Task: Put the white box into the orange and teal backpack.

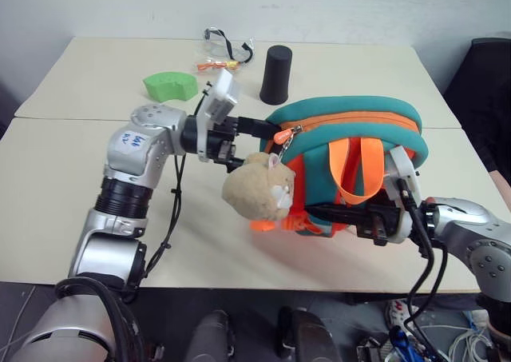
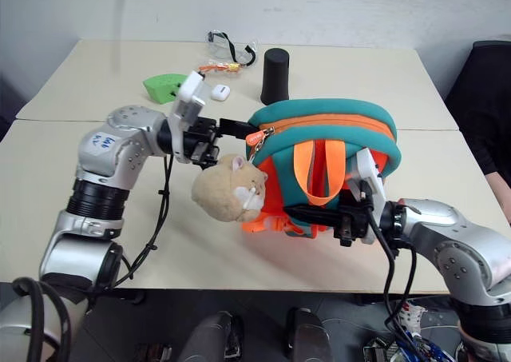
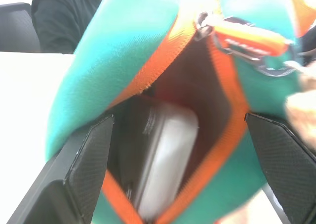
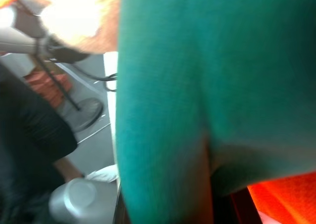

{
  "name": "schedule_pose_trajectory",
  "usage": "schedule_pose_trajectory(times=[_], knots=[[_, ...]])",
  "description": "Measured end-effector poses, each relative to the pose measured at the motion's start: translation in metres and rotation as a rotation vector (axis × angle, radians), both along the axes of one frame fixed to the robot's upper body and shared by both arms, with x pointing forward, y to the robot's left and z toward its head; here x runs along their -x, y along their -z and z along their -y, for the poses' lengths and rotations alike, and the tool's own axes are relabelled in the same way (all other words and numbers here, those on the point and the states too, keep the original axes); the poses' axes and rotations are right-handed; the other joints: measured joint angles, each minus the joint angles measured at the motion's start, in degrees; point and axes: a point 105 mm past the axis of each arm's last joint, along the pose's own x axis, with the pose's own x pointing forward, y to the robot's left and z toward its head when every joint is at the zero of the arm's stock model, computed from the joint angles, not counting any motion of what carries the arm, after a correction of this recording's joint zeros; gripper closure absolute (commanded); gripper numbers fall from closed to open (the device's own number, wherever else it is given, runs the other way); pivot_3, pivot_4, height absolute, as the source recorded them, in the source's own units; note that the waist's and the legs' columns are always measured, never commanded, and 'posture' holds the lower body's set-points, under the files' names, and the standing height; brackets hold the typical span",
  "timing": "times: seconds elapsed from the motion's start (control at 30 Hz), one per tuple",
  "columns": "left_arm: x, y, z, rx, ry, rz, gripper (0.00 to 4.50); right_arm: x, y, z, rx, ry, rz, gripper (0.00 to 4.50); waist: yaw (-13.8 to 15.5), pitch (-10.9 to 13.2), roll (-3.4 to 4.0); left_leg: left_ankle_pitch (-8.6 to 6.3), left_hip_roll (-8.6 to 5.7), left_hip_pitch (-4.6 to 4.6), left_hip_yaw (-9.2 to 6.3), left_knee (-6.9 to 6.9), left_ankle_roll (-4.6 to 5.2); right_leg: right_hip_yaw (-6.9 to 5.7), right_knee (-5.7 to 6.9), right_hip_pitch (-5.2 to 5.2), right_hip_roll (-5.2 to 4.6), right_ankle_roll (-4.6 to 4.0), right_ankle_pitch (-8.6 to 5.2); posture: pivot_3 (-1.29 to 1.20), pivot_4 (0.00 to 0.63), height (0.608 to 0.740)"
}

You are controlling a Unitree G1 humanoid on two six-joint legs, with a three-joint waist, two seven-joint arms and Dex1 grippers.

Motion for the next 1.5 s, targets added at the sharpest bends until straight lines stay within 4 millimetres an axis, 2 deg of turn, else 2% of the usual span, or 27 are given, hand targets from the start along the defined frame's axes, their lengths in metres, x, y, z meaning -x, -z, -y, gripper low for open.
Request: schedule_pose_trajectory(times=[0.2,0.3,0.5,0.6,0.73,0.9,1.1,1.3,1.4,1.5], knots=[[0.020,-0.013,-0.032,-0.067,0.045,-0.020,0.02,-0.012,-0.001,-0.005,-0.011,0.050,0.027,4.50,-0.61,-0.01,0.01,0.00,0.03,0.03,0.02,0.01,-0.01,0.04,0.33,-0.01,0.04,-0.01,-0.01,0.00,0.150,0.740],[0.028,-0.025,-0.043,-0.032,0.019,-0.045,0.02,-0.015,-0.002,-0.008,-0.019,0.071,0.030,4.50,-1.11,-0.01,0.01,0.01,0.03,0.03,-0.01,0.01,-0.01,0.13,0.35,0.00,0.01,-0.01,-0.01,0.00,0.150,0.740],[0.043,-0.036,-0.036,0.043,-0.087,-0.087,0.02,-0.015,-0.002,-0.010,-0.019,0.078,0.030,4.50,-1.27,-0.01,0.01,0.01,0.02,0.01,-0.10,0.03,-0.01,0.43,0.36,0.03,-0.07,-0.01,-0.01,0.00,0.150,0.740],[0.048,-0.024,-0.028,-0.007,-0.161,-0.080,0.02,-0.014,-0.002,-0.011,-0.014,0.071,0.028,4.50,-1.31,-0.01,0.01,0.01,0.02,0.03,-0.10,0.02,-0.02,0.44,0.37,0.03,-0.07,-0.01,-0.01,0.00,0.150,0.740],[0.039,-0.002,-0.018,-0.101,-0.304,-0.071,0.02,-0.014,-0.002,-0.011,-0.014,0.070,0.026,4.50,-1.29,-0.01,0.01,0.03,0.01,0.04,-0.09,0.02,-0.06,0.46,0.41,0.03,-0.06,-0.02,-0.01,0.00,0.150,0.740],[0.052,0.000,-0.012,-0.124,-0.286,-0.091,0.02,-0.015,-0.004,-0.012,-0.019,0.065,0.033,4.50,-1.33,-0.01,0.01,0.03,0.02,0.04,-0.09,0.00,-0.07,0.46,0.40,0.02,-0.07,-0.04,-0.02,0.00,0.150,0.740],[0.059,0.004,-0.008,-0.109,-0.259,-0.197,0.02,-0.017,-0.005,-0.013,-0.027,0.065,0.030,4.50,-1.33,-0.01,0.01,0.05,0.01,0.04,-0.09,0.00,-0.09,0.46,0.40,0.02,-0.07,-0.04,-0.02,0.00,0.150,0.740],[0.065,0.003,-0.016,-0.131,-0.250,-0.242,0.02,-0.017,-0.004,-0.015,-0.031,0.055,0.024,4.50,-1.44,-0.01,0.01,0.05,0.03,0.05,-0.09,-0.01,-0.11,0.47,0.40,0.01,-0.07,-0.05,-0.03,0.00,0.150,0.740],[0.064,-0.003,-0.031,-0.160,-0.296,-0.199,0.02,-0.017,-0.003,-0.016,-0.029,0.053,0.023,4.50,-1.50,-0.01,0.01,0.05,0.04,0.08,-0.08,-0.05,-0.18,0.45,0.41,-0.01,-0.05,-0.12,-0.07,0.00,0.150,0.740],[0.063,-0.016,-0.050,-0.139,-0.323,-0.172,0.02,-0.017,-0.003,-0.017,-0.030,0.051,0.023,4.50,-1.45,-0.01,0.02,0.06,0.04,0.11,-0.08,-0.06,-0.21,0.44,0.40,-0.02,-0.04,-0.16,-0.09,0.00,0.150,0.740]])
